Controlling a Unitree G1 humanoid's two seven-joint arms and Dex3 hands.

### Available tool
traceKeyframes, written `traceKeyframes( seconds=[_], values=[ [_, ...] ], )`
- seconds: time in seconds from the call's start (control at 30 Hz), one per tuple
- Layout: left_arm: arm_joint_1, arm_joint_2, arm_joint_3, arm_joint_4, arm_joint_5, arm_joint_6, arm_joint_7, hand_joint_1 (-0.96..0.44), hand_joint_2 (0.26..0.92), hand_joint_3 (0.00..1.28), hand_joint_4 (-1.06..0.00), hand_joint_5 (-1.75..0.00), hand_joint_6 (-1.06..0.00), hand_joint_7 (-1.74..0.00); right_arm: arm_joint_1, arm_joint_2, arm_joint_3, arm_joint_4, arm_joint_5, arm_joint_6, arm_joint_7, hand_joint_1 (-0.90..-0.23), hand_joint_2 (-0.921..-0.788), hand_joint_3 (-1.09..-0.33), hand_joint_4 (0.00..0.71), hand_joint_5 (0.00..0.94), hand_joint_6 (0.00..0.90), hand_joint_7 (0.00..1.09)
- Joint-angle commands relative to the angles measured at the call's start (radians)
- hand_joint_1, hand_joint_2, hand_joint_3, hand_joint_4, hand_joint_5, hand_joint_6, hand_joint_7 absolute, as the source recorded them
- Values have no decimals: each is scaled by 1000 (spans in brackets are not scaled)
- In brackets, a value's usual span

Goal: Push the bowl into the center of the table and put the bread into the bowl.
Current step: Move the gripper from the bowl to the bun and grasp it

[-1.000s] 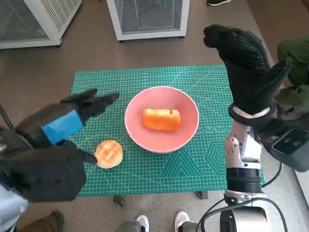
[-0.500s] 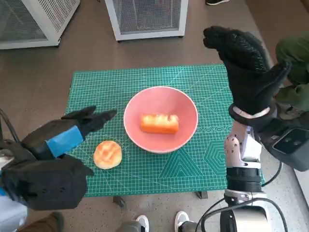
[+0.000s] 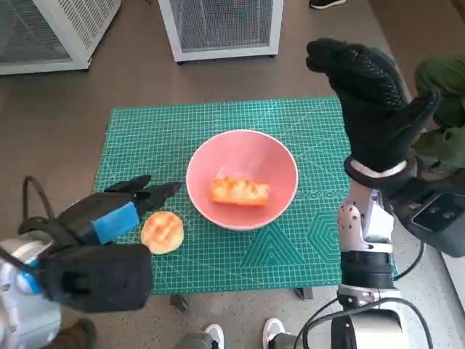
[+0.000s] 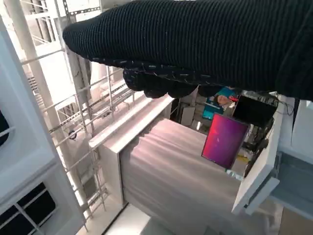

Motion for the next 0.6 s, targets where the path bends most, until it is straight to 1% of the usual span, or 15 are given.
traceKeyframes(
  seconds=[0.03,0.23,0.6],
  values=[
    [14,-18,-44,31,46,6,47,-370,671,7,-67,-19,-192,-27,5,-4,1,0,-2,11,6,-662,-921,-701,289,0,209,402],
    [19,-47,-93,67,98,9,87,-361,676,7,-114,-27,-227,-35,5,-8,0,-2,0,16,8,-662,-921,-700,289,0,209,401],
    [11,-118,-181,182,195,6,135,-318,682,4,-148,-17,-262,-34,5,-10,-1,-4,1,20,6,-659,-921,-698,289,0,211,400]
  ],
)
